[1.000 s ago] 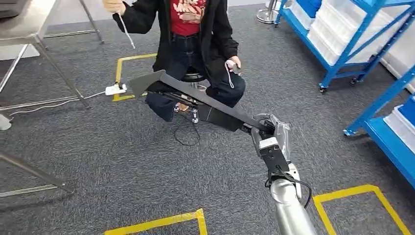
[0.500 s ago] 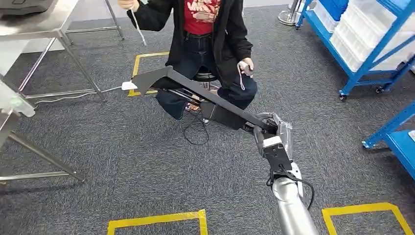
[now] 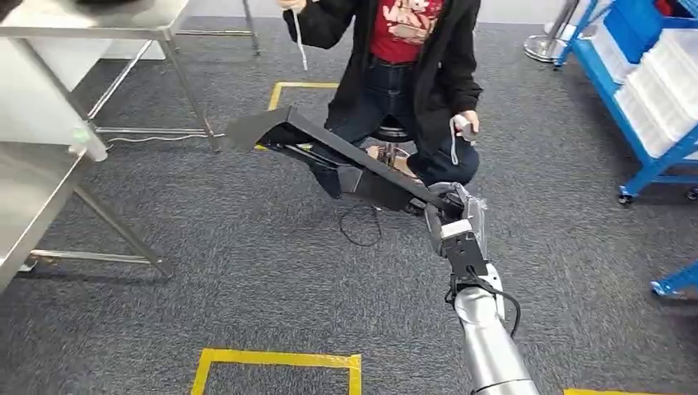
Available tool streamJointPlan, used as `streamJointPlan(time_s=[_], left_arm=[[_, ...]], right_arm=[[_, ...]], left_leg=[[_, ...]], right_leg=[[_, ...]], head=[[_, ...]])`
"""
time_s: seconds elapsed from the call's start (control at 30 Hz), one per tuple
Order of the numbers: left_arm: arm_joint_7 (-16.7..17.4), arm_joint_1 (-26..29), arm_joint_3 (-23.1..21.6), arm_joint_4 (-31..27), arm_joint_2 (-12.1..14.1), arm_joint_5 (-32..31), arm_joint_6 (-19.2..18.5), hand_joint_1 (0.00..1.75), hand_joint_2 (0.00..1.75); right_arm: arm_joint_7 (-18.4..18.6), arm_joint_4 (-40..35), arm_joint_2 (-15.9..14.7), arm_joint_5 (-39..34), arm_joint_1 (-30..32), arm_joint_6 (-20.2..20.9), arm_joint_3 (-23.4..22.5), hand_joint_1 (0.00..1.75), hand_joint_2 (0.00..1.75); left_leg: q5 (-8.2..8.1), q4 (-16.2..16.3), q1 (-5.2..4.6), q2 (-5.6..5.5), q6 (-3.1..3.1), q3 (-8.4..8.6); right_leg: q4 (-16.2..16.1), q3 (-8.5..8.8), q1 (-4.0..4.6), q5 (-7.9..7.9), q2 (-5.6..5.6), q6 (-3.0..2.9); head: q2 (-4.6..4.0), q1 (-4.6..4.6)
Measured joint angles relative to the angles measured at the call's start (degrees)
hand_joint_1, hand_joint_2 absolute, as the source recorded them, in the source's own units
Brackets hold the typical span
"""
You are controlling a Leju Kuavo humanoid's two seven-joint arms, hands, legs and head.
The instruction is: Take the parts from the cabinet and place them on the table.
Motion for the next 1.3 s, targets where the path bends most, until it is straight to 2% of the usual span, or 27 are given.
streamJointPlan(time_s=[0.07, 0.1, 0.13, 0.23, 0.27, 0.3, 0.33, 0.4, 0.43, 0.47, 0.53, 0.57, 0.6, 0.63, 0.73, 0.77, 0.8, 0.83, 0.9, 0.97, 1.0, 1.07, 1.1, 1.17, 1.23, 1.27, 1.3], left_arm=[[0.0, -0.05, 0.0, 0.0, -0.04, -0.11, 0.0, 0.0, 1.75], [0.02, -0.08, 0.0, 0.0, 0.13, -0.11, 0.09, 0.0, 1.75], [0.04, -0.1, 0.0, -0.02, 0.11, -0.11, 0.15, 0.0, 1.75], [0.11, 0.17, 0.0, 0.02, 0.09, -0.13, 0.2, 0.0, 1.75], [0.11, 0.18, 0.0, 0.02, 0.04, -0.13, 0.22, 0.0, 1.75], [0.11, 0.06, 0.0, 0.02, -0.04, -0.13, 0.24, 0.0, 1.75], [0.11, -0.15, 0.0, 0.02, -0.04, -0.13, 0.24, 0.0, 1.75], [0.11, -0.22, 0.0, 0.02, -0.07, -0.13, 0.24, 0.0, 1.75], [0.13, -0.16, 0.0, 0.04, -0.17, -0.13, 0.24, 0.0, 1.75], [0.13, -0.12, 0.0, 0.07, -0.24, -0.11, 0.24, 0.0, 1.75], [0.13, -0.14, 0.0, 0.04, -0.24, -0.11, 0.26, 0.0, 1.75], [0.13, -0.17, 0.0, 0.04, -0.22, -0.11, 0.26, 0.0, 1.75], [0.13, -0.27, 0.0, 0.04, -0.2, -0.11, 0.26, 0.0, 1.75], [0.11, -0.47, 0.0, 0.04, -0.18, -0.11, 0.26, 0.0, 1.75], [0.11, -0.39, 0.07, 0.04, -0.07, 0.0, 0.31, 0.0, 1.75], [0.13, -0.36, 0.07, 0.04, -0.09, 0.06, 0.33, 0.0, 1.75], [0.07, -0.31, 0.07, 0.04, -0.29, 0.17, 0.31, 0.0, 1.75], [0.09, -0.35, 0.11, 0.04, -0.22, 0.26, 0.31, 0.0, 1.75], [0.07, -0.39, 0.18, 0.07, -0.24, 0.35, 0.28, 0.0, 1.75], [0.07, -0.07, 0.24, 0.07, -0.29, 0.44, 0.24, 0.0, 1.75], [0.09, 0.11, 0.26, 0.07, -0.33, 0.46, 0.2, 0.0, 1.75], [0.07, 0.23, 0.33, 0.07, -0.37, 0.5, 0.15, 0.0, 1.75], [0.07, 0.24, 0.37, 0.05, -0.33, 0.5, 0.15, 0.0, 1.75], [0.04, 0.3, 0.44, 0.04, -0.22, 0.5, 0.15, 0.0, 1.75], [0.04, 0.72, 0.63, 0.07, -0.2, 0.5, 0.15, 0.0, 1.75], [0.04, 0.87, 0.66, 0.04, 0.06, 0.5, 0.15, 0.0, 1.75], [0.0, 1.01, 0.68, 0.07, -0.09, 0.5, 0.15, 0.0, 1.75]], right_arm=[[0.0, 0.0, -0.11, 0.0, -0.04, -0.04, -0.13, 1.75, 1.75], [0.0, 0.18, -0.07, -0.02, -0.09, -0.04, -0.11, 1.75, 1.75], [-0.04, 0.18, -0.07, -0.02, -0.06, -0.09, -0.13, 1.75, 1.75], [0.04, 0.22, -0.04, 0.04, 0.02, -0.11, -0.22, 1.75, 1.75], [0.04, 0.22, -0.04, 0.04, -0.11, -0.11, -0.26, 1.75, 1.75], [0.04, 0.22, -0.02, 0.04, -0.09, -0.11, -0.29, 1.75, 1.75], [0.0, 0.22, -0.02, 0.04, -0.08, -0.11, -0.29, 1.75, 1.75], [0.0, 0.26, -0.11, 0.02, -0.03, -0.11, -0.39, 1.75, 1.75], [0.02, 0.29, -0.09, 0.04, -0.01, -0.11, -0.42, 1.75, 1.75], [0.02, 0.33, -0.07, 0.04, 0.01, -0.11, -0.42, 1.75, 1.75], [0.0, 0.33, -0.04, 0.04, -0.06, -0.09, -0.42, 1.75, 1.75], [0.0, 0.33, -0.04, 0.04, -0.13, -0.11, -0.42, 1.75, 1.75], [0.0, 0.33, -0.04, 0.04, -0.17, -0.11, -0.42, 1.75, 1.75], [0.0, 0.33, -0.09, 0.04, -0.22, -0.11, -0.46, 1.75, 1.75], [0.02, 0.42, 0.13, 0.04, -0.37, -0.09, -0.48, 1.75, 1.75], [0.02, 0.42, 0.18, 0.04, -0.49, -0.07, -0.46, 1.75, 1.75], [0.04, 0.53, 0.04, 0.07, -0.64, -0.06, -0.48, 1.75, 1.75], [-0.02, 0.57, 0.02, -0.02, -0.75, -0.04, -0.48, 1.75, 1.75], [0.02, 0.94, -0.11, -0.07, -0.74, 0.0, -0.48, 1.75, 1.75], [0.09, 1.38, -0.13, -0.09, -0.71, 0.06, -0.48, 1.75, 1.75], [0.18, 1.42, -0.13, -0.09, -0.74, 0.09, -0.48, 1.75, 1.75], [0.46, 1.44, -0.13, 0.0, -0.91, 0.11, -0.48, 1.75, 1.75], [0.55, 1.47, -0.11, 0.09, -1.0, 0.11, -0.48, 1.75, 1.75], [0.63, 1.53, -0.07, 0.15, -1.17, 0.2, -0.44, 1.75, 1.75], [0.7, 1.53, 0.0, 0.24, -1.12, 0.31, -0.44, 1.75, 1.75], [0.7, 1.53, 0.04, 0.2, -1.19, 0.33, -0.44, 1.75, 1.75], [0.72, 1.53, 0.06, 0.22, -1.35, 0.37, -0.44, 1.75, 1.75]], left_leg=[[-0.49, 0.89, 0.37, -1.29, -0.81, -0.17], [-0.68, 1.3, 0.1, -1.72, -1.29, -0.61], [-0.62, 1.5, 0.13, -1.93, -1.53, -0.91], [-0.32, 1.36, 0.35, -2.72, -2.14, -1.43], [-0.98, 2.08, 0.41, -1.3, -2.4, -1.59], [-2.5, 4.33, 0.29, 1.14, -2.73, -2.63], [-4.52, 8.13, 0.46, 2.39, -2.97, -4.53], [-8.14, 16.91, 0.67, 3.28, -3.21, -9.1], [-8.53, 19.25, 0.7, 3.4, -3.22, -10.44], [-7.51, 18.73, 0.69, 3.43, -3.07, -10.37], [-3.03, 10.91, 0.59, 3.82, -2.44, -6.47], [-0.94, 5.89, 0.34, 5.1, -1.96, -3.66], [-0.78, 2.4, -0.16, 7.67, -1.49, -1.8], [-0.94, 2.19, -0.55, 7.31, -1.41, -1.76], [-0.83, 1.83, -0.86, 5.54, -0.94, -2.02], [-0.13, 0.75, 0.05, 4.89, -0.43, -1.15], [0.01, 0.34, -0.17, 4.53, -0.31, -0.78], [0.19, 0.35, -0.06, 4.11, -0.03, -0.74], [0.17, 0.37, -0.02, 2.6, 0.03, -0.81], [0.18, 0.44, 0.01, 1.16, 0.01, -0.8], [0.16, 0.49, 0.09, 0.46, -0.04, -0.75], [-0.06, 0.96, 0.43, -0.93, -0.45, -0.71], [-0.29, 1.35, 0.44, -1.51, -0.86, -1.02], [-0.39, 1.84, 0.22, -2.24, -1.63, -1.71], [-0.08, 1.55, 0.47, -2.78, -2.13, -1.87], [-0.27, 1.77, 0.51, -3.06, -2.32, -1.97], [-1.1, 2.71, 0.37, -0.66, -2.61, -2.22]], right_leg=[[-11.01, 5.0, -0.98, 4.24, 1.71, 1.57], [-11.04, 5.04, -0.46, 3.74, 2.51, 0.99], [-11.19, 5.25, -0.55, 3.98, 2.07, 0.24], [-11.26, 5.03, -0.55, 4.3, 1.16, -0.68], [-11.39, 5.17, -0.7, 4.38, 0.8, -0.95], [-11.38, 5.21, -0.65, 4.34, 0.46, -1.53], [-11.38, 5.21, -0.44, 4.24, 0.04, -1.93], [-11.37, 5.15, -0.12, 4.12, -1.01, -2.11], [-11.37, 5.15, -0.01, 4.08, -1.49, -2.18], [-11.37, 5.2, 0.11, 4.01, -2.05, -2.26], [-11.37, 5.39, 0.27, 3.89, -3.06, -2.39], [-11.38, 5.53, 0.36, 3.81, -3.46, -2.46], [-11.38, 5.63, 0.47, 3.72, -3.9, -2.48], [-11.39, 5.49, 0.97, 3.51, -4.2, -2.09], [-11.69, 5.93, 0.85, 3.35, -5.85, -1.48], [-11.21, 5.52, 1.15, 2.92, -5.31, -1.12], [-9.74, 5.27, 0.75, 2.31, -2.56, -1.04], [-6.52, 3.71, 0.68, 0.73, -0.94, -1.4], [2.92, -1.17, 0.44, -2.79, -0.1, -1.76], [5.86, -3.15, 0.22, -2.85, -0.01, -0.97], [3.37, -2.14, 0.06, -1.42, 0.0, -0.27], [-6.6, 2.48, -0.55, 2.97, 0.71, 1.32], [-10.78, 4.29, -1.07, 4.22, 2.51, 1.78], [-11.05, 4.53, -0.63, 4.36, 2.0, 0.37], [-10.99, 4.45, -0.27, 4.51, 1.42, -0.25], [-11.29, 4.59, -0.92, 4.7, 1.02, -0.62], [-11.38, 4.77, -0.8, 4.71, 0.73, -0.87]], head=[[0.0, 0.02], [0.0, 0.18], [0.0, 0.0], [0.0, 0.04], [0.0, 0.11], [0.0, -0.29], [0.0, -0.35], [0.0, -0.37], [0.0, -0.39], [0.0, -0.39], [0.0, -0.39], [0.0, -0.39], [0.0, -0.37], [0.0, -0.33], [0.0, -0.37], [0.0, -0.28], [0.0, -0.17], [0.0, -0.31], [0.0, -0.17], [0.0, -0.15], [0.0, -0.15], [0.0, -0.15], [0.0, 0.1], [0.0, 0.26], [0.0, 0.31], [0.0, 0.33], [0.0, 0.22]])
